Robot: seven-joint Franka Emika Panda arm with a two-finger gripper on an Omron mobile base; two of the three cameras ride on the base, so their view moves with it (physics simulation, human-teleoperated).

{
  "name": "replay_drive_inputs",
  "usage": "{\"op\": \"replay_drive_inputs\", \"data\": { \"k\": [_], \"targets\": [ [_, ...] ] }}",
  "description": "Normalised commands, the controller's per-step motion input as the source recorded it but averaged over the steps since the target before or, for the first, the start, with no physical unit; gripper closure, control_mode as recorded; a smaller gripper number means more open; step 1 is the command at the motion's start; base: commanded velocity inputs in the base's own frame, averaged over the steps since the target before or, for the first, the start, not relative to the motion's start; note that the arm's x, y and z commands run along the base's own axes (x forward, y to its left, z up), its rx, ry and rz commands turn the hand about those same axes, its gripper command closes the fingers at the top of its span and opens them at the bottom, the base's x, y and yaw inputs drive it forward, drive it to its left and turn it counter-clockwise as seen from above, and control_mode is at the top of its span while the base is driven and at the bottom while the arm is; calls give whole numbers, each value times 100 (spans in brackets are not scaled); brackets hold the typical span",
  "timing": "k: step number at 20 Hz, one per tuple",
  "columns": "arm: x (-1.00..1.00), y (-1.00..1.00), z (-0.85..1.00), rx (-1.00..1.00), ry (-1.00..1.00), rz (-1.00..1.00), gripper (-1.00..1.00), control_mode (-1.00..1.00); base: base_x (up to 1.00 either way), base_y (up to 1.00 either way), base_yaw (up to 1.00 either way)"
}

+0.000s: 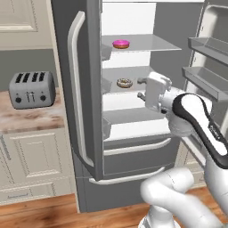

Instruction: Take the donuts from the fridge and place them on the empty tray on the dining counter.

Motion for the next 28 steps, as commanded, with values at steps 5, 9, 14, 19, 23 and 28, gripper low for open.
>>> {"op": "replay_drive_inputs", "data": {
  "k": [5, 9, 14, 19, 23, 28],
  "targets": [
    [81, 4, -28, 17, 0, 29, -100, -100, 0, 0, 0],
    [86, 11, 0, 1, 0, 21, -100, -100, 0, 0, 0],
    [68, 2, 0, 0, 18, 6, -100, -100, 0, 0, 0],
    [59, 24, 3, -2, 17, 3, -100, -100, 0, 0, 0],
    [56, 36, 1, -4, 18, 5, -100, -100, 0, 0, 0],
    [38, 48, 0, 0, 14, 13, -100, -100, 0, 0, 0]
  ]
}}
